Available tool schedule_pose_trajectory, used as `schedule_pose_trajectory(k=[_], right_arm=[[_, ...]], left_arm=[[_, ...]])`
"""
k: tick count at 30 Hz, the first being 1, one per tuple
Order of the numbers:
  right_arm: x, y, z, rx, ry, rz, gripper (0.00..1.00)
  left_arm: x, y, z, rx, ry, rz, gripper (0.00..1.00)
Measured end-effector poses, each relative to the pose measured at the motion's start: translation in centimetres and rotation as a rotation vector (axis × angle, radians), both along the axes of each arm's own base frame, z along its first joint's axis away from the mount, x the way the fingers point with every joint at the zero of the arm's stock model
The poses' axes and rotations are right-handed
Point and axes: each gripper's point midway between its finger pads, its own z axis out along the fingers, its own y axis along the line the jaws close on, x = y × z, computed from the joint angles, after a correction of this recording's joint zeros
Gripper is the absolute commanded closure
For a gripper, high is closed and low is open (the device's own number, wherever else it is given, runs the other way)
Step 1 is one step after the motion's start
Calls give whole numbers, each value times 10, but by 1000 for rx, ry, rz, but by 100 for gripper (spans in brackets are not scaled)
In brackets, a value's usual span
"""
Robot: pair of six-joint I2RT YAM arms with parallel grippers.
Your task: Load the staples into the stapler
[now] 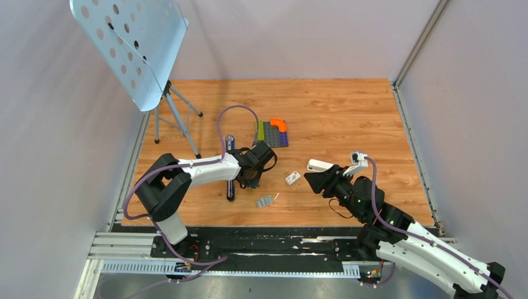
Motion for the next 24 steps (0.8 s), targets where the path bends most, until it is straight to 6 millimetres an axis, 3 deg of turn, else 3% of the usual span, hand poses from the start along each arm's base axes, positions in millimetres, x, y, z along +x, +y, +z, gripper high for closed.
schedule_pose_trajectory(k=[7,14,19,24], right_arm=[[0,0,-1,-5,3,0,48],[0,0,-2,-8,7,1,28],[0,1,-7,-20,17,4,2],[-1,0,-12,-36,29,4,0]], left_arm=[[1,2,0,10,-8,2,81],[2,3,1,16,-12,4,82],[3,6,11,13,-33,10,83],[5,13,33,9,-74,21,83]])
